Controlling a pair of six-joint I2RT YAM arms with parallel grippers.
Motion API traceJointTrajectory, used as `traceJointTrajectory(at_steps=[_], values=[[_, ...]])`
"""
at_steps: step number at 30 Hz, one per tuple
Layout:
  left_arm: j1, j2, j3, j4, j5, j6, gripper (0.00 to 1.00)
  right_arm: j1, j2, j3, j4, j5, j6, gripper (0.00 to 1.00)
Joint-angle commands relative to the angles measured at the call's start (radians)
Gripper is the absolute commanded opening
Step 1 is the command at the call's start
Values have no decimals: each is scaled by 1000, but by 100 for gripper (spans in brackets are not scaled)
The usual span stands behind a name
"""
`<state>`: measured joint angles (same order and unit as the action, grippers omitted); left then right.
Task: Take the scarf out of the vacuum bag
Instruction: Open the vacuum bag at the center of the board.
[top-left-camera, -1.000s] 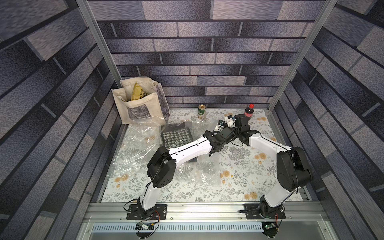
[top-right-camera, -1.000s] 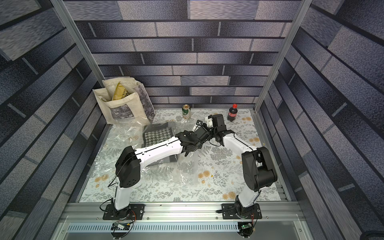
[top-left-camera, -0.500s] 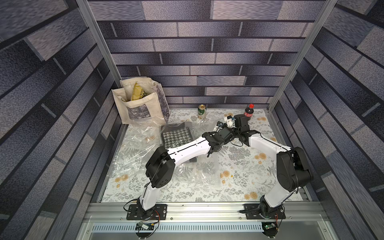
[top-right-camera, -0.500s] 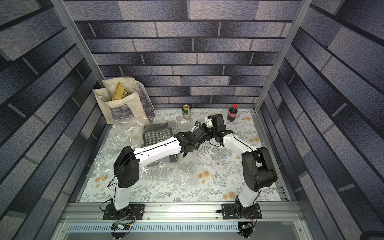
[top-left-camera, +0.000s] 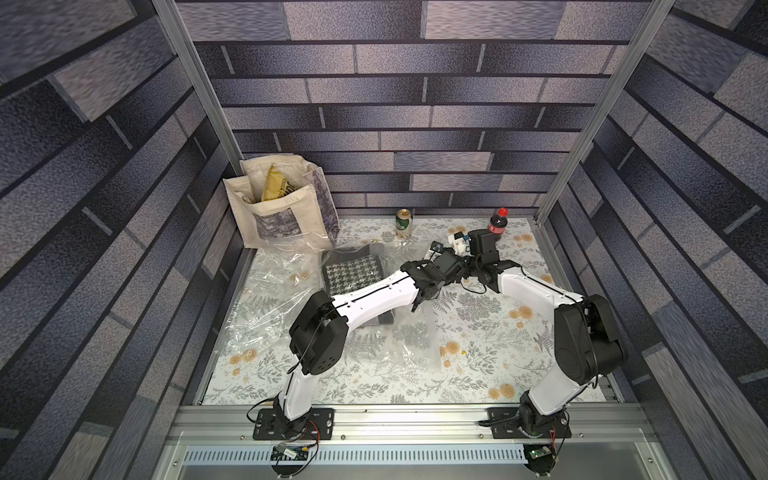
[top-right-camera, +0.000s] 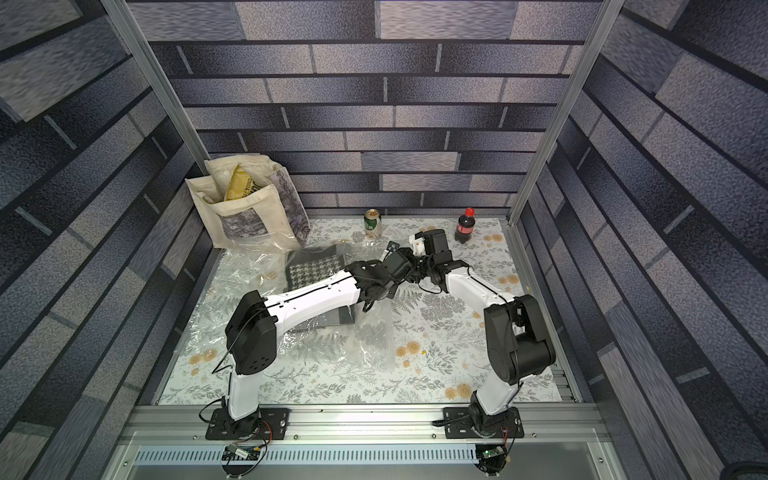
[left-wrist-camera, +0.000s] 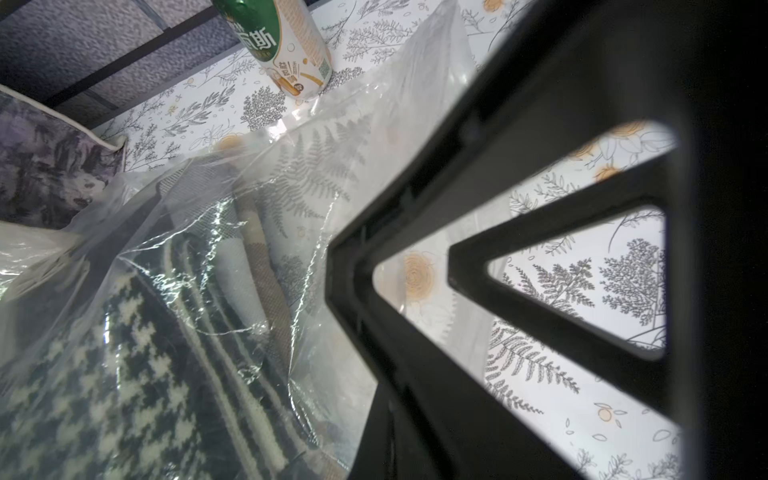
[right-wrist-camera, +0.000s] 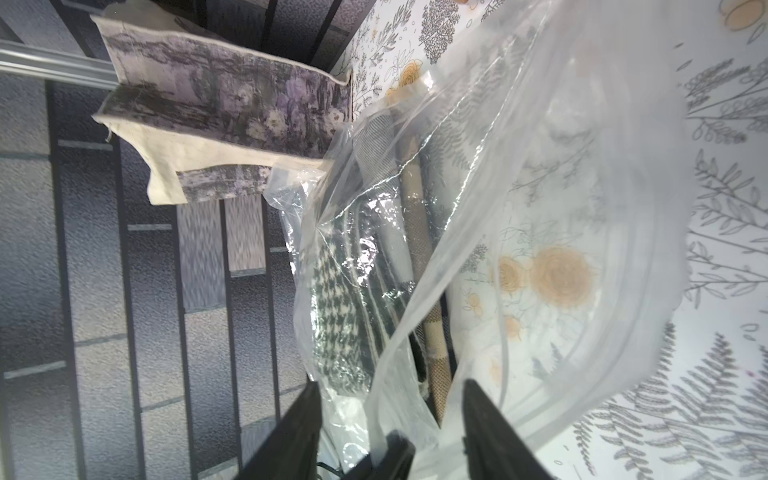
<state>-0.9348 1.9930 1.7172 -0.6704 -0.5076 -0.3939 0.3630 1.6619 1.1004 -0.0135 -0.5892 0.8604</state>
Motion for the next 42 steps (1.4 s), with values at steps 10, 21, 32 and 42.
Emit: traceJointTrajectory(at_steps=[10, 21, 32, 42], values=[[28, -133, -107, 23, 31, 0, 0, -41, -132, -69, -51, 91, -26, 87], [109, -361, -340, 182, 138, -30, 0, -64, -126, -103, -52, 121, 52, 97], [180, -536, -464, 213, 221, -23, 0, -29, -61, -50, 26, 57, 129, 96], [185, -566, -490, 226, 232, -36, 0, 58, 8, 98, -136, 140, 78, 90]])
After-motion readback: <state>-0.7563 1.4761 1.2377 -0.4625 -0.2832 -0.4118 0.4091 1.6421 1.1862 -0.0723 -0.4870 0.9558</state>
